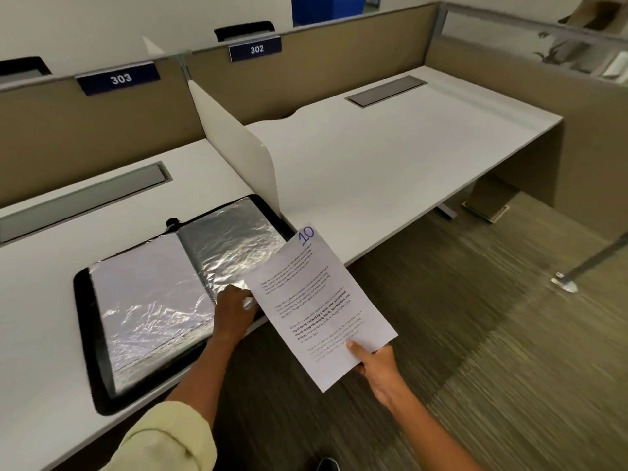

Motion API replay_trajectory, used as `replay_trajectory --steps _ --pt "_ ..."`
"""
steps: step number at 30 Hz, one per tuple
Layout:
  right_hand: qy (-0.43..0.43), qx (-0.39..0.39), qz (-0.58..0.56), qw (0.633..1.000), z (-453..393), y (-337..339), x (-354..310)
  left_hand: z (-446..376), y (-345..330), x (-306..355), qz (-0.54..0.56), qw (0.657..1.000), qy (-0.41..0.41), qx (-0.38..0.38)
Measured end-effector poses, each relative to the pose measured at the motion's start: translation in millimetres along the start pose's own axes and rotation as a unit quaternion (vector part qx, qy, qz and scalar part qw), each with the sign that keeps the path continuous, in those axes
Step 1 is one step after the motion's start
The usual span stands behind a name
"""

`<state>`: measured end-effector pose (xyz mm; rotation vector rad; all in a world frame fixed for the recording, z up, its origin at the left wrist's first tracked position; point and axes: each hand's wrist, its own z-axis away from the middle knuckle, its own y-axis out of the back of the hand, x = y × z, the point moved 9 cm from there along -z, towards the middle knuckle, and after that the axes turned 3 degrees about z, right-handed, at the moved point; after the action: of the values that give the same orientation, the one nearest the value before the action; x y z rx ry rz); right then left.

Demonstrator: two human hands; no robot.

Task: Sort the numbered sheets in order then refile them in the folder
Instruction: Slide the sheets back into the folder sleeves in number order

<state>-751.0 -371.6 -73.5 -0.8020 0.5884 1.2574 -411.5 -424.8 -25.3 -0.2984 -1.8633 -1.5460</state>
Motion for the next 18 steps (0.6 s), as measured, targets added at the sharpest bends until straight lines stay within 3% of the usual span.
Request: replay_trajectory --steps 7,12,18 --pt "0.005 -0.004 -0.008 1.000 9.2 8.9 3.5 -3.0 4.0 9.0 0.011 0.999 0.042 -0.014" --pt "0.005 -0.014 -0.015 1.000 14.0 9.8 7.2 1.4 14.4 12.4 0.087 0.995 0.045 0.011" --pt "0.027 -0.028 0.002 0.999 19.7 7.2 8.0 -0.2 25.8 3.6 0.084 0.992 0.068 0.067"
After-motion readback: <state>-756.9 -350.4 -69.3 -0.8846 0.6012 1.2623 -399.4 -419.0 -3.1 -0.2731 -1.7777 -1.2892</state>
